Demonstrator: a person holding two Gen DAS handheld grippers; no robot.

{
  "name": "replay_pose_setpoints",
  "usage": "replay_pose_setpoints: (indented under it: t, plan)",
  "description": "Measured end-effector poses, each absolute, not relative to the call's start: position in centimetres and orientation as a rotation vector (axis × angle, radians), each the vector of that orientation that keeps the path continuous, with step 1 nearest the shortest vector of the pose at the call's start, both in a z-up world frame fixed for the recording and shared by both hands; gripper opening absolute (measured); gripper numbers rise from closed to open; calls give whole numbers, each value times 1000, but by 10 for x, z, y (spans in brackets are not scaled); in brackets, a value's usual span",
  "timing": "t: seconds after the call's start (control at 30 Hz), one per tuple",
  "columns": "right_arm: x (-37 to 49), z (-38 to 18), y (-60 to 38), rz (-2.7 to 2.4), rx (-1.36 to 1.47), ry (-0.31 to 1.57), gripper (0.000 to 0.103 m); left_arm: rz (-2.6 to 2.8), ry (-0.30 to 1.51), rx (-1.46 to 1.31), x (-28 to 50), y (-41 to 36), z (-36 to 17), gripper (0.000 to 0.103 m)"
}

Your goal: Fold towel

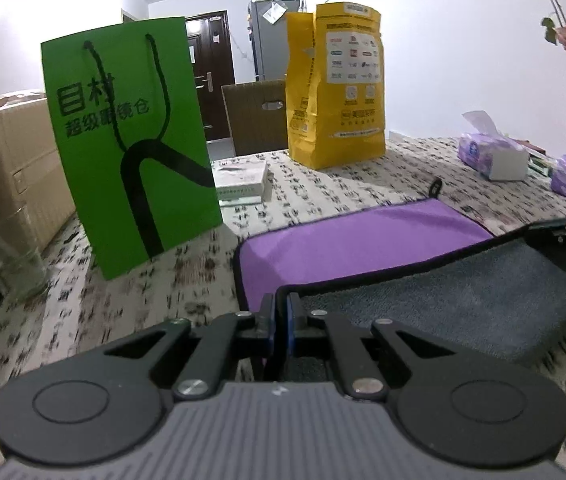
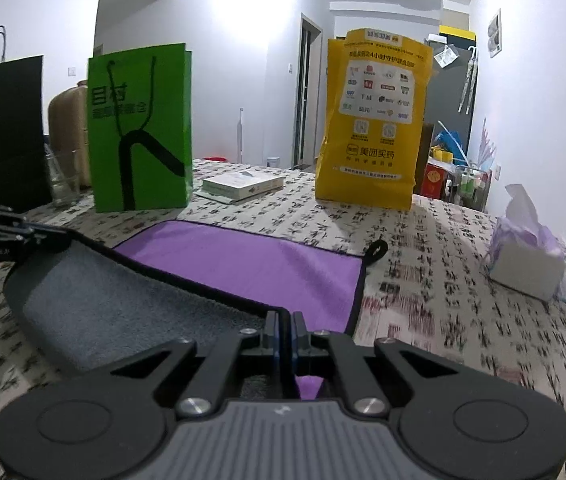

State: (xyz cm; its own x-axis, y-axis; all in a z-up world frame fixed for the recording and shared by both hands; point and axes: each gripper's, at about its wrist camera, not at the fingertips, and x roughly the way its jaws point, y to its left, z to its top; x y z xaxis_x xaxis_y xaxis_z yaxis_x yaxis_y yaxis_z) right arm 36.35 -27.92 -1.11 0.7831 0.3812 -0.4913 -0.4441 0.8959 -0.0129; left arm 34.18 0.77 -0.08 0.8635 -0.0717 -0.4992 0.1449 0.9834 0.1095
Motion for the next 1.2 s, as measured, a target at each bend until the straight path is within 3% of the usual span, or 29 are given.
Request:
replay_pose_setpoints:
  t: [0.4,0.97,1.0,1.1,1.17,1.2]
  plan:
    - [455,-3,-275,449,-128,519,5,-129,538,144,437,14,10,6]
    - [558,-26,-265,432,-125,582,5,-152,613,121,540,34,-14,8]
    - [560,-29,-265,428,-125,590,5,-154,618,124,543,34,-17,11]
    - [565,-37,-262,420,-143,621,10,-156,636,114,548,38,-25,41]
    - [567,-40,-262,405,-144,620,21,-169,641,107,548,40,-28,51]
    - [568,-41,-263,398,-137,619,33,-173,643,103,548,40,-29,56]
